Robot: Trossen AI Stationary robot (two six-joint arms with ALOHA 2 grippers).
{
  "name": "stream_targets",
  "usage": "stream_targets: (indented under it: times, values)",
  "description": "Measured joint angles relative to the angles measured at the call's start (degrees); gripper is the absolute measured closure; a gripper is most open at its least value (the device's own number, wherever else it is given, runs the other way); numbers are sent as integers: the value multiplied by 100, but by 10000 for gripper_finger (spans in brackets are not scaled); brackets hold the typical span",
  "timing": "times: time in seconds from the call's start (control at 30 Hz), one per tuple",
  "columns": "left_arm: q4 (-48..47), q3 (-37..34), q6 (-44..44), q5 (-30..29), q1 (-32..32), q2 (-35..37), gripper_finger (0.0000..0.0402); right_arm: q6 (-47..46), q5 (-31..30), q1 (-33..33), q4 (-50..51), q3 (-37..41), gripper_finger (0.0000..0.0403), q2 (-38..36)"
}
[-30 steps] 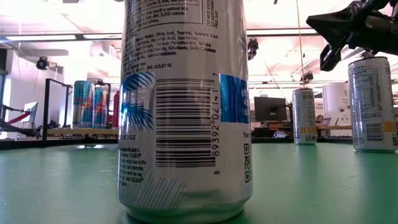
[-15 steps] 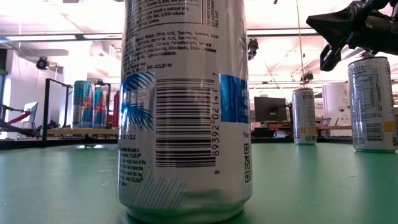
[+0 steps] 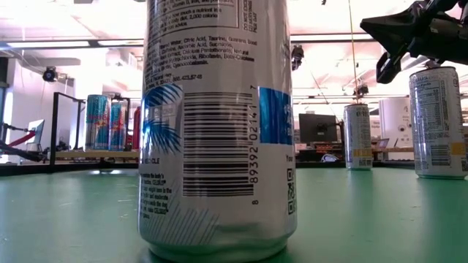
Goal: Place canned beverage on shelf
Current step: Move the white blue soda can to the top center of the table
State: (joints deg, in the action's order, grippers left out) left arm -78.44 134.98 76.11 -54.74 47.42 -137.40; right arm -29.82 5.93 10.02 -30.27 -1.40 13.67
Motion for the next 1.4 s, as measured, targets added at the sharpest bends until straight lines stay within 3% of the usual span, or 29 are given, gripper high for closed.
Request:
stream_targets:
  times: [0.3,0.63,0.8,1.1,1.4]
  values:
    - [35,-4,-68,930,-300,46,2,2,0,0,-1,1,390,-2]
    - [94,-1,361,1056,-442,56,6,1,1,1,0,1,390,-1]
    - [202,-9,208,1053,-443,56,42,2,0,0,1,-1,390,-2]
    - [435,-61,-158,1069,-441,60,164,2,0,2,1,-1,390,-2]
    - [374,-68,405,1020,-524,61,169,2,1,1,0,1,390,-1]
